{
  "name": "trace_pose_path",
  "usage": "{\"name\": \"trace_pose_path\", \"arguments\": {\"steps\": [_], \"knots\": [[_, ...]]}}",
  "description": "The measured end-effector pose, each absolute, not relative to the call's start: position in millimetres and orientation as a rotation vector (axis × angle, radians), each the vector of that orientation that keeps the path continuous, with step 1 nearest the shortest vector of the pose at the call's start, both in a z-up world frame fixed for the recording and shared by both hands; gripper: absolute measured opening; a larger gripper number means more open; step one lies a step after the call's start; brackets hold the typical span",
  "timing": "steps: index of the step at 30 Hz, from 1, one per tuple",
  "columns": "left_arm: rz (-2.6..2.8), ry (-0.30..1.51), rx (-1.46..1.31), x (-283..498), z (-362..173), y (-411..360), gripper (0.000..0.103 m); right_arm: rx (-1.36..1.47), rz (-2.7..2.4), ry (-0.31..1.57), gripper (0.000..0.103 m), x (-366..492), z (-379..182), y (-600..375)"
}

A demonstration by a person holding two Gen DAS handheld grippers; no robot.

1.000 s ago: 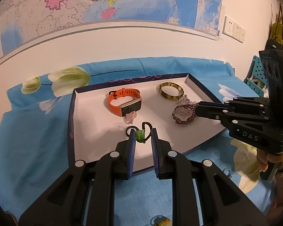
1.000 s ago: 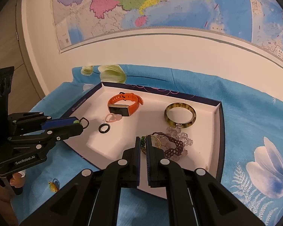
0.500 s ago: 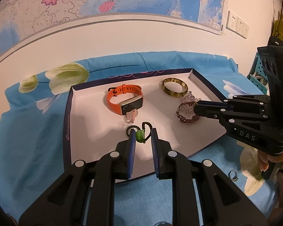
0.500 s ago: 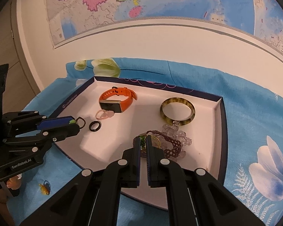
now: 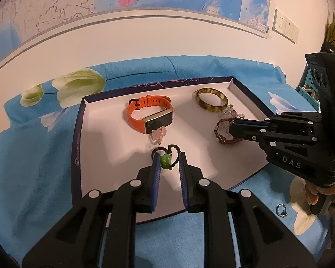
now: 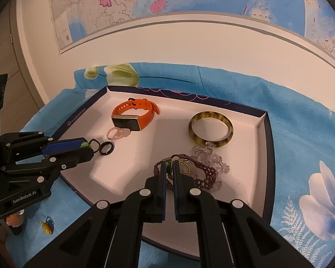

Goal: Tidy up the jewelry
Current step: 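Lower the green-bead ring into the tray and open the left gripper while the right releases the gold ring, then move the left gripper to the yellow bead ring while the right moves to the silver ring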

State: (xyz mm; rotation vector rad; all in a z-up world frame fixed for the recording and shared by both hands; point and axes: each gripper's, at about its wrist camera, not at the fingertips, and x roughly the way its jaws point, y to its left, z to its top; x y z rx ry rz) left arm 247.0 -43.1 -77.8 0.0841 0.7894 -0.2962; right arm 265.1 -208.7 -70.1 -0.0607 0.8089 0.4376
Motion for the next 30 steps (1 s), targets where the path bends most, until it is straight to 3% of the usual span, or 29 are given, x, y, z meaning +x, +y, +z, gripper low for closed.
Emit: {"name": "trace_pose_path", "arguments": {"steps": [15,21,30], "knots": [[-0.292,0.814,0.081,252,-87,-44,0.019,-0.049,0.436,0.805,0.008,266,-70,-210],[-0.280,0.763,0.066,238,-74,-36,0.036,-0.009,0.433,0.780,0.014,258,-61,-220],[-0.293,0.697,0.042,199,-55,-17,0.050,0.032,0.475,0.722,0.029,216,-40,-239]]}}
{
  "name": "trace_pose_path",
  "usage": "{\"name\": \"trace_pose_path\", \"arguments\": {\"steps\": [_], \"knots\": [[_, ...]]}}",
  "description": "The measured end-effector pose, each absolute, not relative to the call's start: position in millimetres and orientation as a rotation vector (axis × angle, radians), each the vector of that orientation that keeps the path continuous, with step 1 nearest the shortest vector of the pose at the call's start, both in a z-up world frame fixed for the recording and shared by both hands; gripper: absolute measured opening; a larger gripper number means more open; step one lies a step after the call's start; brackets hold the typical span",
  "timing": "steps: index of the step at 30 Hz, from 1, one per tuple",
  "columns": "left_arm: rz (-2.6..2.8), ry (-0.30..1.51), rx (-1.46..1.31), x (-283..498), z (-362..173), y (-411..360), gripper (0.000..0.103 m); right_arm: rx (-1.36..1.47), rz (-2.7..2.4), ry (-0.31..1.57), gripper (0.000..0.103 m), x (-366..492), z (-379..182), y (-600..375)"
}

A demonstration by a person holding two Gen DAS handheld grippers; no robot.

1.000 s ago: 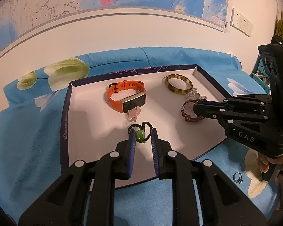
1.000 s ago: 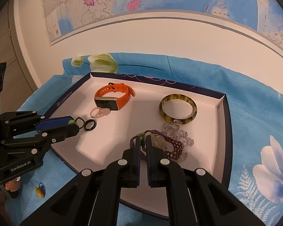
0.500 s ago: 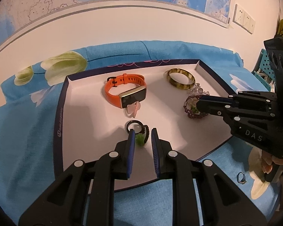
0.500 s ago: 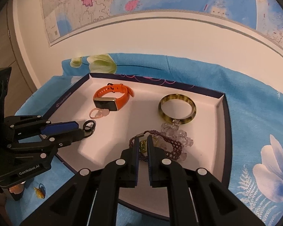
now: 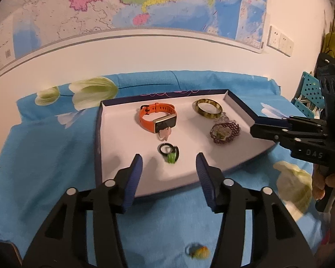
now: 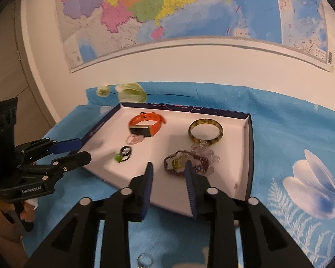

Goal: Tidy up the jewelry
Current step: 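Move the left gripper to the yellow bead ring while the right moves to the silver ring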

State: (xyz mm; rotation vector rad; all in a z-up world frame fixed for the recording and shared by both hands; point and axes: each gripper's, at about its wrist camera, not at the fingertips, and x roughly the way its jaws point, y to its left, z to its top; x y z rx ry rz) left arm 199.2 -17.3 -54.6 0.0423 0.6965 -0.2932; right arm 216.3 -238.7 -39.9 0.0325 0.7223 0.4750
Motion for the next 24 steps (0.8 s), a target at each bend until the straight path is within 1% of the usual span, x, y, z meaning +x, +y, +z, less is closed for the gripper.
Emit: {"name": "trace_pose_path", "arguments": {"steps": [5,8,19,24], "knots": [[-0.315,0.689,0.047,176,-56,-11,0.051,0.020,0.494,0.739,0.031,193,-45,-242],[-0.323,0.704,0.063,163,-61,-11,0.053,-0.005,0.486,0.759,0.034,180,-51,-242],[-0.382,0.774,0.103,126,-85,-23,0.053,-0.034,0.491,0.858,0.034,144,-83,-239],[-0.398,0.793,0.111,118,-88,-25,0.054,-0.026,0.484,0.866,0.035,137,-85,-238]]}}
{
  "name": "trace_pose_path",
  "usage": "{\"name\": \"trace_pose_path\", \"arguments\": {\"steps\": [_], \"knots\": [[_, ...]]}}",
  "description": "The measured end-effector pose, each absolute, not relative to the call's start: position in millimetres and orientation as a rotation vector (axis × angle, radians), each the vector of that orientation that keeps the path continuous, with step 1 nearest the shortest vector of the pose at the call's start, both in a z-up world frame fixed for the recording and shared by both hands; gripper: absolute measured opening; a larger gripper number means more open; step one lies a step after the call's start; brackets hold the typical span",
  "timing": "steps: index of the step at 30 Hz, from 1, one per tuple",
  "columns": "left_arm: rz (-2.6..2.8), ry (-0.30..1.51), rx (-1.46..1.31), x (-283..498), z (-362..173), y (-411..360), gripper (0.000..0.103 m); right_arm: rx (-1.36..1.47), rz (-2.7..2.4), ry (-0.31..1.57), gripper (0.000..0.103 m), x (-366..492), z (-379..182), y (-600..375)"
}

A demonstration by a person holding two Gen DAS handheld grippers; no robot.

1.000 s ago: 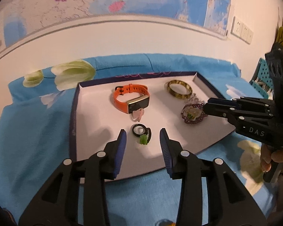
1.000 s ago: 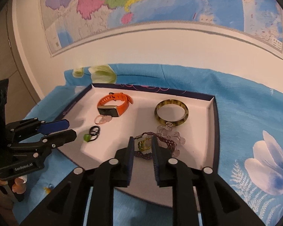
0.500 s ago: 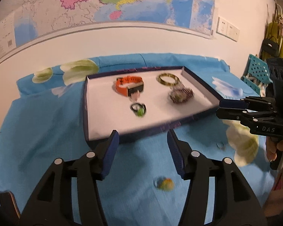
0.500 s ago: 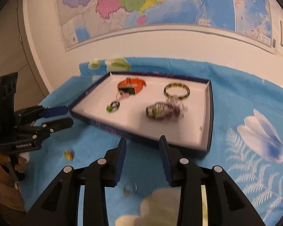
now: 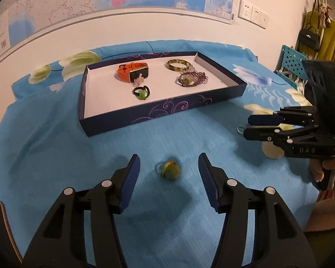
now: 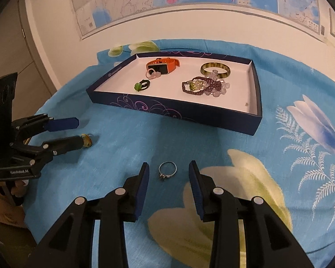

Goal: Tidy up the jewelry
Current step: 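Move the left gripper to the yellow bead ring while the right moves to the silver ring, then grasp the yellow bead ring with the left gripper while the right grasps the silver stone ring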

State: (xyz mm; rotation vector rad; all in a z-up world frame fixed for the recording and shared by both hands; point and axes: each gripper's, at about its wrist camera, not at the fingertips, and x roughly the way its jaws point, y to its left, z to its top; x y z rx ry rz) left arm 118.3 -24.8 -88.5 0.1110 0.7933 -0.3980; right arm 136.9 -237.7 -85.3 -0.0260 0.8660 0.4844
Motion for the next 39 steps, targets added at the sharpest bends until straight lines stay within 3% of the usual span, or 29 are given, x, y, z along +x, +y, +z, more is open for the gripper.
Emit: {"name": "trace_pose_path", "arguments": {"steps": [5,13,17,30,39], "knots": [[-0.406,0.827,0.120,119,-95,-29,0.052,-0.024,0.486,0.880,0.035,137,-87,-236],[-0.411,0.871,0.110,124,-102,-30,0.039,-0.031,0.485,0.886,0.035,137,-88,-234],[-0.394,0.872,0.110,126,-102,-28,0.021,-0.032,0.482,0.888,0.035,136,-88,-233],[-0.391,0.857,0.105,126,-100,-32,0.019,-0.074,0.463,0.885,0.035,138,-89,-222],[-0.398,0.856,0.082,128,-99,-32,0.019,-0.127,0.420,0.879,0.024,138,-89,-218]]}}
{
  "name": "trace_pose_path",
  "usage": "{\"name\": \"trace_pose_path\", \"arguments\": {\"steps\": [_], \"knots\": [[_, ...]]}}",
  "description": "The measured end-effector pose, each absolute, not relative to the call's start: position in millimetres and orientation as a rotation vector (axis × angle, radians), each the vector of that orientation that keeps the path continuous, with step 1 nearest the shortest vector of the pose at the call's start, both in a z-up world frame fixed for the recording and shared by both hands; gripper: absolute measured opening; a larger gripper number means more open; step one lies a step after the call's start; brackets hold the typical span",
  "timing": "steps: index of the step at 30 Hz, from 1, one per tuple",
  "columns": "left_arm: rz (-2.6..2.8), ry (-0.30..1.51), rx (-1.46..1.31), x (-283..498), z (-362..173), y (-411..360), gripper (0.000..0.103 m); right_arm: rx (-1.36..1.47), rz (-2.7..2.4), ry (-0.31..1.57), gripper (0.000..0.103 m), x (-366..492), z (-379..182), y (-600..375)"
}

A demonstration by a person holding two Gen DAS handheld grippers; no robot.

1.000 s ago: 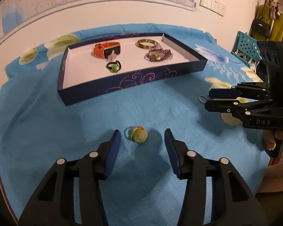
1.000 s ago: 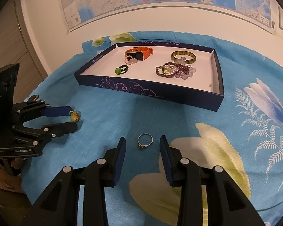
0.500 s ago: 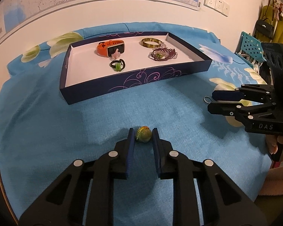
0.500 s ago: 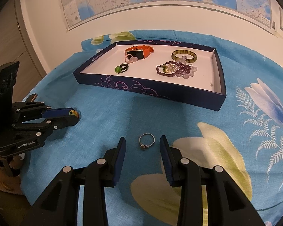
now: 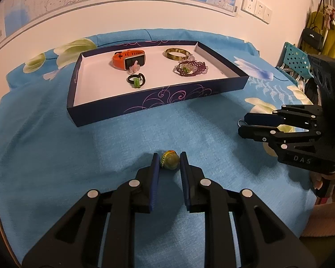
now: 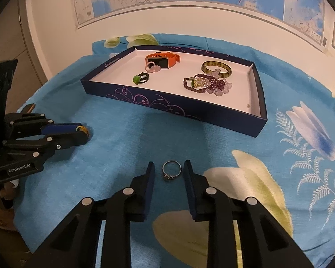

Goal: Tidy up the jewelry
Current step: 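Grasp the yellow bead ring with the left gripper while the right grasps the silver stone ring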

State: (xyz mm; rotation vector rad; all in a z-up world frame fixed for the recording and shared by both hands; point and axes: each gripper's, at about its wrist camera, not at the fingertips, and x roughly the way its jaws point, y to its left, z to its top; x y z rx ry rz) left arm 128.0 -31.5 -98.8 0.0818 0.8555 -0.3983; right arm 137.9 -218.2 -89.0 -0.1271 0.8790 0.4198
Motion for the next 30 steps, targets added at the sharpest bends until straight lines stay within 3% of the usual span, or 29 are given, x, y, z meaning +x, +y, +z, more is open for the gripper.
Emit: {"name": "trace_pose_path", "arguments": {"steps": [3,30], "knots": [[-0.400,0.855,0.078,128,-99,-31,0.019,-0.133,0.421,0.877,0.016,137,-89,-218],[-0.399,0.759,0.049,133,-73,-32,0.019,-0.038,0.449,0.744,0.016,139,-60,-227]]}}
